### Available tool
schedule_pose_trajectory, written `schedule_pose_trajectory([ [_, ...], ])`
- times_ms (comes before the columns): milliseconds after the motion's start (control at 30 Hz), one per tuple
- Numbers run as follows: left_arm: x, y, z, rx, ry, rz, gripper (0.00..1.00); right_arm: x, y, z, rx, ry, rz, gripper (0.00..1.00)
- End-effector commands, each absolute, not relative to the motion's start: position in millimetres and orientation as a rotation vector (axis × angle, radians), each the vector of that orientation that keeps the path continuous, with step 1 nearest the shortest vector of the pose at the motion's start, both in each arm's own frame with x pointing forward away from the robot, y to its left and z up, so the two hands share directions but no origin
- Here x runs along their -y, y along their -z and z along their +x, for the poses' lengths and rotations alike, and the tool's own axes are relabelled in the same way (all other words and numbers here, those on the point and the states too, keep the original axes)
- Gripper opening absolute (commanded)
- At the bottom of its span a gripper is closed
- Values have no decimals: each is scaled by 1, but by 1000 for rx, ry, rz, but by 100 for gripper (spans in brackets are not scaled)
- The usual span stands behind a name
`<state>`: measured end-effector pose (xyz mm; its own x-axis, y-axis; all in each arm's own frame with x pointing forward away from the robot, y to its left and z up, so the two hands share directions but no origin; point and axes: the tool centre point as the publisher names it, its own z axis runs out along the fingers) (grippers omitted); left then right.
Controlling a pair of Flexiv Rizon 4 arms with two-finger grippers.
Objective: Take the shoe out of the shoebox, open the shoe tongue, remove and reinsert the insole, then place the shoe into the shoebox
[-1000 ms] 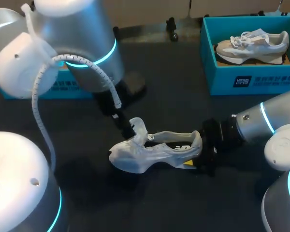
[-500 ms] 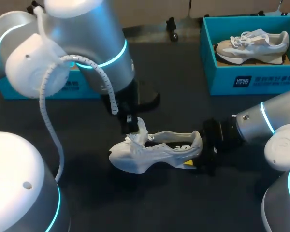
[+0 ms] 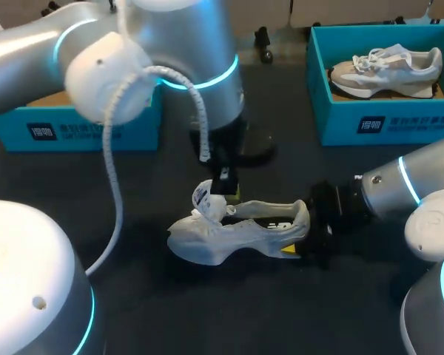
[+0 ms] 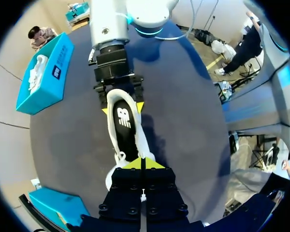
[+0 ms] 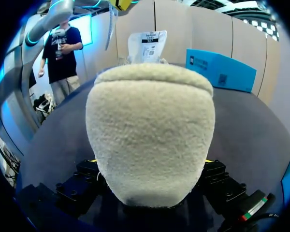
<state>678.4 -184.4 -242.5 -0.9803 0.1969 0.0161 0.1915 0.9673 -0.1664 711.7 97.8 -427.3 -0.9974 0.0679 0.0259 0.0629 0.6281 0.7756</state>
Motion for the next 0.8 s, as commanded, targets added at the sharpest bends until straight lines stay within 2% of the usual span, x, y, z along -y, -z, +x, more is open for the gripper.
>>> schedule_pose_trajectory([
  [33,210,259,690,3035,-124,-323,0,-98,428,712,-2831,-1342,116,0],
  [333,227,279,705,3002,-78,-317,0,-98,428,712,-2831,-1342,116,0],
  [800,227,279,705,3002,-78,-317,0,-98,428,712,-2831,-1342,116,0],
])
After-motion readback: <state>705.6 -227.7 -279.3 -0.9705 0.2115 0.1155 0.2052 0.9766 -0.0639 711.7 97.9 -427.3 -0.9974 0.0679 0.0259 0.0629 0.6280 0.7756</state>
